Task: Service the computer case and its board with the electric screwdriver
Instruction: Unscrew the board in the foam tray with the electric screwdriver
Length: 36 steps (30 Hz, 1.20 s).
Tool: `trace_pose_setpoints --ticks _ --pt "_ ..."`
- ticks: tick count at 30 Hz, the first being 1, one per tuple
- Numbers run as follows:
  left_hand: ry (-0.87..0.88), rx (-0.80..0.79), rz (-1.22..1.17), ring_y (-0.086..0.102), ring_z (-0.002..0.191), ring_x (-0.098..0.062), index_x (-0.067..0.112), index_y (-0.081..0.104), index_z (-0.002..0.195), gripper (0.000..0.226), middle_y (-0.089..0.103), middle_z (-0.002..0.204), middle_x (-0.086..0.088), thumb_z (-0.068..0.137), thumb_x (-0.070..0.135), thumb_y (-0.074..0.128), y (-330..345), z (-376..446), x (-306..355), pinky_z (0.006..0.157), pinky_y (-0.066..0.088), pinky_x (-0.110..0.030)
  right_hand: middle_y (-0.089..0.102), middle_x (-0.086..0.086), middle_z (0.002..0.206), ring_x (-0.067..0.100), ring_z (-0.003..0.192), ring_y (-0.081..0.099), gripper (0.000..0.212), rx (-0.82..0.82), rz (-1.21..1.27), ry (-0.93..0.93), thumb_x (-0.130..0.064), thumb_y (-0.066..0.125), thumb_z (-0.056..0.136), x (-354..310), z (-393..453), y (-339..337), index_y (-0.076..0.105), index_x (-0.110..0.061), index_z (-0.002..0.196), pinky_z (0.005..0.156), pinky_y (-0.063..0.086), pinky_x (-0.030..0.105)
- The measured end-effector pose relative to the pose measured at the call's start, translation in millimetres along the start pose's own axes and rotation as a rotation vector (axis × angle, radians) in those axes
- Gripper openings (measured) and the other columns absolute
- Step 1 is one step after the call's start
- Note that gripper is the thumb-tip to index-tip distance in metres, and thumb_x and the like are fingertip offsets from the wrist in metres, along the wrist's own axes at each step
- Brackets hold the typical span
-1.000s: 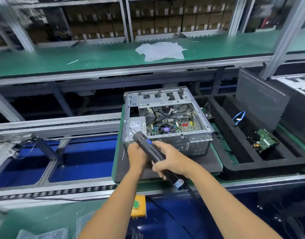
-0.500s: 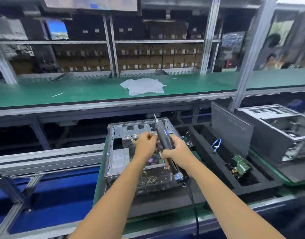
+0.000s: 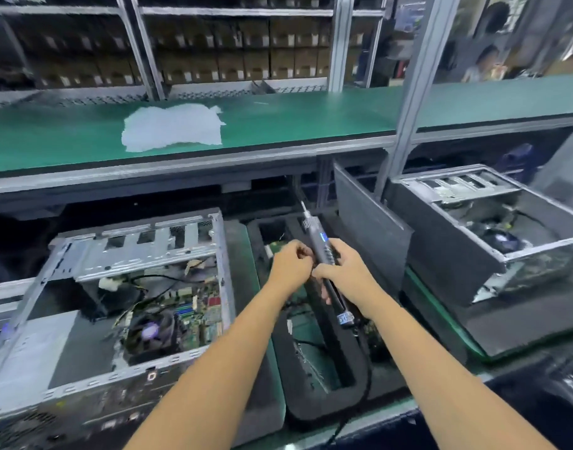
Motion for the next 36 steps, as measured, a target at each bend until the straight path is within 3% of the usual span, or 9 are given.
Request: trace_pose_setpoints --ticks 4,6,10,12,16,20,27,30,36 --pt "-0.170 0.016 0.058 0.053 0.073 -0.014 0.019 0.057 0.082 0.014 0.062 0.094 -0.001 0.087 0.010 0.048 33.0 35.6 -22.7 0.051 0.034 -0.018 0.048 0.006 0.120 0.022 0.098 0.044 0.072 0.000 -0.093 0.103 -0.013 0.067 0.086 31.3 38.9 -34.0 0.034 -0.020 0.150 0.098 0.046 0.056" --pt "-0.254 0.026 0.085 0.051 0.072 -0.016 0.016 0.056 0.086 0.014 0.060 0.106 -0.006 0.088 0.010 0.044 43.2 52.9 -36.4 0.053 0.036 -0.023 0.047 0.010 0.139 0.024 0.102 0.044 0.078 0.002 -0.082 0.152 -0.015 0.066 0.087 46.9 51.9 -40.8 0.027 -0.022 0.154 0.103 0.044 0.058" --pt "-0.365 0.045 0.136 0.059 0.089 -0.028 0.007 0.060 0.108 0.026 0.054 0.122 -0.004 0.088 0.006 0.042 62.6 81.0 -60.4 0.063 0.043 -0.028 0.051 0.012 0.133 0.033 0.088 0.063 0.075 -0.004 -0.107 0.234 -0.016 0.065 0.087 79.8 71.3 -39.0 0.028 -0.022 0.152 0.087 0.055 0.049" --pt "-0.380 0.038 0.195 0.059 0.090 -0.029 0.004 0.064 0.096 0.022 0.058 0.110 -0.005 0.087 0.004 0.044 69.9 92.8 -71.3 0.066 0.046 -0.031 0.052 0.015 0.132 0.031 0.106 0.062 0.070 -0.020 -0.144 0.259 -0.018 0.065 0.087 94.6 76.9 -34.2 0.032 -0.022 0.149 0.076 0.052 0.034" --pt "-0.449 -0.009 0.272 0.057 0.095 -0.031 0.003 0.062 0.098 0.017 0.063 0.108 -0.015 0.087 0.005 0.048 81.2 107.2 -91.8 0.073 0.045 -0.030 0.052 0.012 0.137 0.031 0.123 0.053 0.067 -0.051 -0.161 0.339 -0.020 0.066 0.087 120.3 83.4 -29.4 0.035 -0.023 0.147 0.085 0.050 0.037" --pt "-0.463 -0.015 0.301 0.056 0.099 -0.030 0.003 0.060 0.097 0.017 0.062 0.109 -0.015 0.085 0.003 0.047 92.9 107.4 -105.6 0.080 0.045 -0.031 0.064 0.015 0.105 0.021 0.072 0.060 0.041 -0.058 -0.190 0.375 -0.018 0.065 0.081 133.3 92.1 -23.8 0.050 -0.021 0.120 0.052 0.047 0.021" --pt "-0.255 0.125 0.443 0.057 0.093 -0.031 0.007 0.058 0.090 0.019 0.060 0.099 -0.010 0.078 -0.004 0.048 83.6 144.8 -109.4 0.078 0.048 -0.037 0.057 0.003 0.085 0.017 0.062 0.050 0.042 -0.067 -0.265 0.393 -0.022 0.063 0.081 149.5 102.2 -12.0 0.047 -0.022 0.120 0.059 0.049 0.034" --pt "-0.154 0.021 0.737 0.055 0.100 -0.032 0.006 0.054 0.100 0.020 0.057 0.105 -0.013 0.081 -0.001 0.052 85.7 169.4 -115.6 0.081 0.050 -0.041 0.050 -0.004 0.094 0.012 0.071 0.055 0.069 -0.069 -0.283 0.417 -0.029 0.061 0.085 159.7 103.0 -9.6 0.030 -0.027 0.147 0.060 0.047 0.028" --pt "-0.049 -0.139 1.188 0.046 0.117 -0.024 0.010 0.045 0.125 0.034 0.045 0.126 -0.008 0.091 0.006 0.046 100.4 184.0 -151.2 0.087 0.043 -0.032 0.048 -0.003 0.105 0.016 0.072 0.056 0.079 -0.093 -0.251 0.444 -0.036 0.059 0.082 165.8 103.8 -11.1 0.022 -0.036 0.151 0.063 0.049 0.028"
Point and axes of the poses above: each hand's wrist, its own z-axis towards the middle knuckle, its own y-axis out of the palm, x = y × z, the point moved 1 cm from there along z, towards the middle knuckle
